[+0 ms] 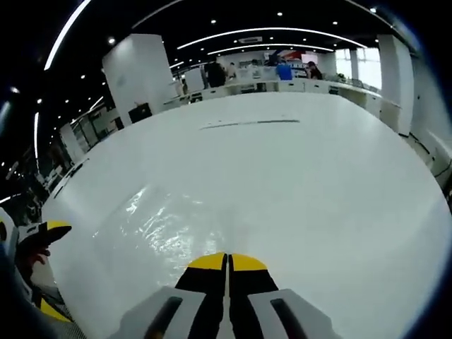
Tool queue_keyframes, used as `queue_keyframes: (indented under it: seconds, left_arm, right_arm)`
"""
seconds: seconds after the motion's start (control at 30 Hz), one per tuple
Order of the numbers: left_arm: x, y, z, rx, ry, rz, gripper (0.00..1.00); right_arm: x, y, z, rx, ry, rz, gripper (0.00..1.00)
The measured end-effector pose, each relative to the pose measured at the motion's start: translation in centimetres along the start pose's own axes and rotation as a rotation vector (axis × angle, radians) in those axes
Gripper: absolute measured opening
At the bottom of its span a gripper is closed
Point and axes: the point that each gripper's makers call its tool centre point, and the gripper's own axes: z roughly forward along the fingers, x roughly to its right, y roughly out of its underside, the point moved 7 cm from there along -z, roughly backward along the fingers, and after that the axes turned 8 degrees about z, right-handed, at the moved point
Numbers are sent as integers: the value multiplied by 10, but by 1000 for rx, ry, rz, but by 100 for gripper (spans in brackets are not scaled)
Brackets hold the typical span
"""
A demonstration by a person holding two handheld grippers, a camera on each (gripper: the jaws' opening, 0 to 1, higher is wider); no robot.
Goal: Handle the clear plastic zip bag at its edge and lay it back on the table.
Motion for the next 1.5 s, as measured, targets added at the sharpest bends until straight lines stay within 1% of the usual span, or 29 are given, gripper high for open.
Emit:
queue_keyframes:
  seconds: [0.13,0.3,0.47,0.53,0.6,0.63,0.83,0.93,1.03,1.13,1.23,1.3,1.5]
  left_arm:
    - [15,-4,11,-5,34,4,84]
    - [24,-3,20,-31,60,12,82]
    - [27,0,28,-54,73,6,79]
    - [29,3,31,-63,79,3,80]
    - [29,6,32,-74,81,12,80]
    - [28,9,32,-88,81,11,80]
    - [23,19,34,-115,82,-11,79]
    - [21,20,32,-116,84,-17,79]
    - [20,17,30,-99,72,-16,77]
    - [21,14,31,-93,68,-15,76]
    - [27,10,34,-82,83,-18,74]
    - [34,7,39,-80,104,-13,73]
    - [44,4,48,-83,122,-14,68]
  right_arm:
    - [-6,2,-4,-2,-5,17,0]
    - [-13,5,-8,-3,-13,40,0]
    - [-23,11,-14,-17,-23,28,0]
    - [-23,13,-13,-32,-29,17,0]
    - [-27,19,-16,-38,-32,-6,0]
    - [-25,18,-14,-41,-32,-7,0]
    - [-31,22,-17,-56,-50,-36,0]
    - [-34,24,-20,-54,-53,-51,0]
    - [-35,22,-19,-47,-60,-21,0]
    - [-38,22,-19,-45,-63,-9,0]
    - [-43,23,-20,-43,-70,-9,0]
    - [-47,23,-19,-42,-78,-9,0]
    - [-51,24,-20,-44,-85,-4,0]
